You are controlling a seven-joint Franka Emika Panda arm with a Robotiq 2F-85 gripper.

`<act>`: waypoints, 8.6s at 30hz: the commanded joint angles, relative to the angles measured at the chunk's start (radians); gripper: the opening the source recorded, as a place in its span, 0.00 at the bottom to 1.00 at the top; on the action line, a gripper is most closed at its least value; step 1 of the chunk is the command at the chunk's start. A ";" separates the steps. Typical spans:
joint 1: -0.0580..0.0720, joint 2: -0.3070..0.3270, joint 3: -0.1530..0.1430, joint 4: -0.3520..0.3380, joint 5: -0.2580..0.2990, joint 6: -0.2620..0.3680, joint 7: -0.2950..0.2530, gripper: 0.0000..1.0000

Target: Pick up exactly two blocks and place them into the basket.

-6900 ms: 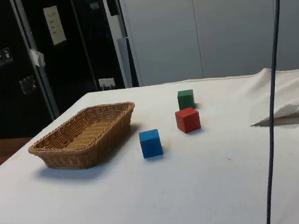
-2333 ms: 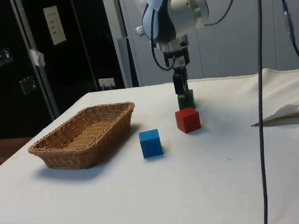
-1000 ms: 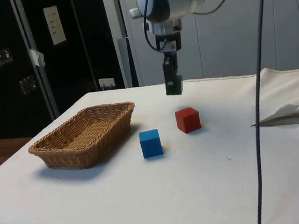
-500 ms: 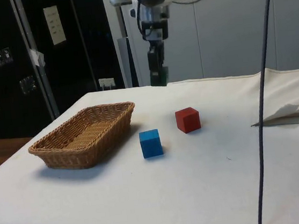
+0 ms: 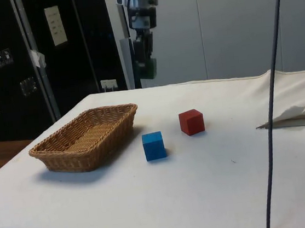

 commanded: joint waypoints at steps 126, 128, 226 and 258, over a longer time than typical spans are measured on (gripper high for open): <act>0.031 0.473 0.276 0.645 0.020 -0.349 0.324 1.00; 0.035 0.440 0.277 0.610 0.011 -0.348 0.324 1.00; -0.002 0.243 0.427 -0.076 -0.007 0.217 0.181 1.00; 0.009 0.141 0.393 -0.100 -0.047 0.154 0.196 0.02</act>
